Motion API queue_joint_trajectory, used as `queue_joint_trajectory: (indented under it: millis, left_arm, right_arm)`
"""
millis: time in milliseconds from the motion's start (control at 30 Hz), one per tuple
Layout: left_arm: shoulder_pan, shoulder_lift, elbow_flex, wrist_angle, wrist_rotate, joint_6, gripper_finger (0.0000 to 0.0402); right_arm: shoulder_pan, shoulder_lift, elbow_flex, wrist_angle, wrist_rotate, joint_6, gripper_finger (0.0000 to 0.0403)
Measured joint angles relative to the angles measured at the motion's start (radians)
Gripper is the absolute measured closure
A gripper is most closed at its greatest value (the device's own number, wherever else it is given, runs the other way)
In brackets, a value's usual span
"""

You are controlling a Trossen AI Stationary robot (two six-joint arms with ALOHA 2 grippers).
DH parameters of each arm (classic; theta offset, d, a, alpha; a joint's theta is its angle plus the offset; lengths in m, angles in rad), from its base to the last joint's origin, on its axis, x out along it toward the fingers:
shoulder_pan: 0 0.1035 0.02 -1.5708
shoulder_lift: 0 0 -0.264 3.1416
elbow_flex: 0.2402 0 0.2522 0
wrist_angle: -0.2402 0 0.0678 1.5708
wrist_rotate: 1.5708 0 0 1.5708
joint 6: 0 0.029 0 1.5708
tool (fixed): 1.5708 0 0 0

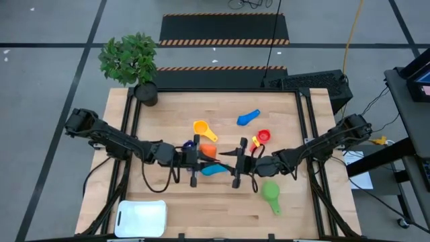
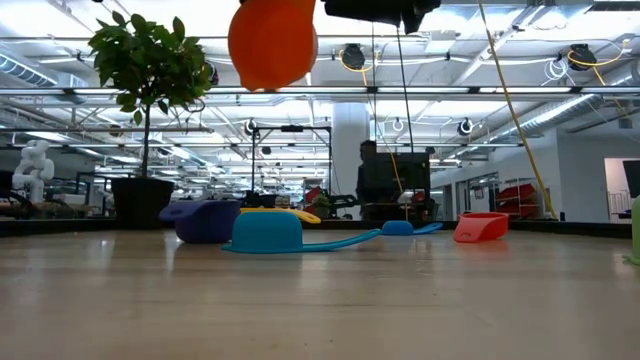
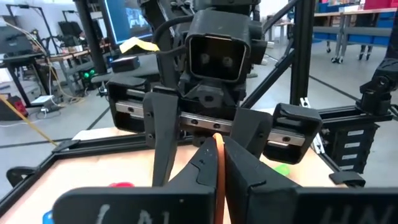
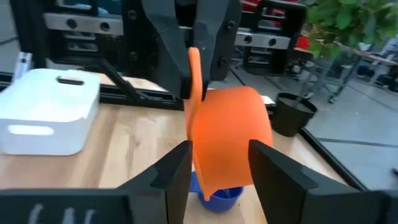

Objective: Nest measuring cups in basket
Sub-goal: Put the orange measuring cup into the white bin

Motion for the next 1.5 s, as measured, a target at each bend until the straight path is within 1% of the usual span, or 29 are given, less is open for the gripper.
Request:
queue_joint_trajectory:
  millis: [100, 233, 367, 567, 633, 800, 900, 1000, 1100, 1200, 1233, 1300, 1367, 1433, 1500]
  left_arm:
    - [0.001, 0.002, 0.001, 0.010, -0.003, 0.009, 0.0397]
    - [0.006, 0.003, 0.001, 0.008, -0.008, 0.010, 0.0392]
    - [0.007, 0.003, 0.000, 0.006, -0.007, 0.018, 0.0396]
    - [0.012, 0.002, 0.000, 0.017, -0.003, 0.018, 0.0388]
    - [0.014, 0.002, 0.000, 0.017, 0.000, 0.013, 0.0387]
    - [0.014, 0.002, 0.000, 0.018, 0.000, 0.003, 0.0389]
    - [0.005, 0.002, 0.000, 0.020, -0.009, 0.006, 0.0366]
    - [-0.003, 0.002, 0.000, 0.026, -0.036, 0.003, 0.0318]
    - [-0.015, -0.001, 0.000, 0.025, -0.085, 0.011, 0.0269]
    - [-0.029, -0.011, 0.000, 0.030, -0.098, 0.026, 0.0235]
    - [-0.033, -0.012, 0.000, 0.032, -0.101, 0.032, 0.0228]
    - [-0.049, -0.034, -0.001, 0.009, -0.136, 0.042, 0.0221]
    - [-0.061, -0.053, 0.000, 0.027, -0.181, 0.050, 0.0219]
    - [-0.081, -0.083, 0.002, 0.003, -0.219, 0.072, 0.0218]
    - [-0.102, -0.108, 0.000, -0.019, -0.228, 0.091, 0.0218]
  right_arm:
    - [-0.006, 0.000, 0.002, 0.020, -0.034, 0.007, 0.0264]
    - [-0.010, -0.001, 0.002, 0.038, -0.035, 0.006, 0.0293]
    - [-0.011, 0.000, 0.002, 0.055, -0.085, 0.006, 0.0328]
    - [-0.011, 0.000, 0.001, 0.051, -0.082, -0.025, 0.0390]
    - [-0.011, 0.000, 0.001, 0.051, -0.082, -0.035, 0.0397]
    - [-0.011, 0.000, 0.001, 0.052, -0.079, -0.048, 0.0398]
    - [-0.011, 0.000, 0.001, 0.052, -0.079, -0.060, 0.0400]
    - [-0.010, 0.000, 0.001, 0.046, -0.072, -0.076, 0.0401]
    - [-0.011, -0.009, 0.001, 0.021, -0.039, -0.089, 0.0402]
    - [-0.008, -0.034, 0.000, -0.014, -0.027, -0.091, 0.0402]
    - [-0.005, -0.046, 0.000, -0.032, -0.027, -0.091, 0.0402]
    - [0.000, -0.070, 0.000, -0.061, -0.025, -0.091, 0.0402]
    - [0.008, -0.103, 0.000, -0.107, -0.024, -0.091, 0.0402]
    - [0.015, -0.139, 0.000, -0.155, -0.023, -0.087, 0.0402]
    - [0.021, -0.181, 0.000, -0.201, -0.023, -0.072, 0.0402]
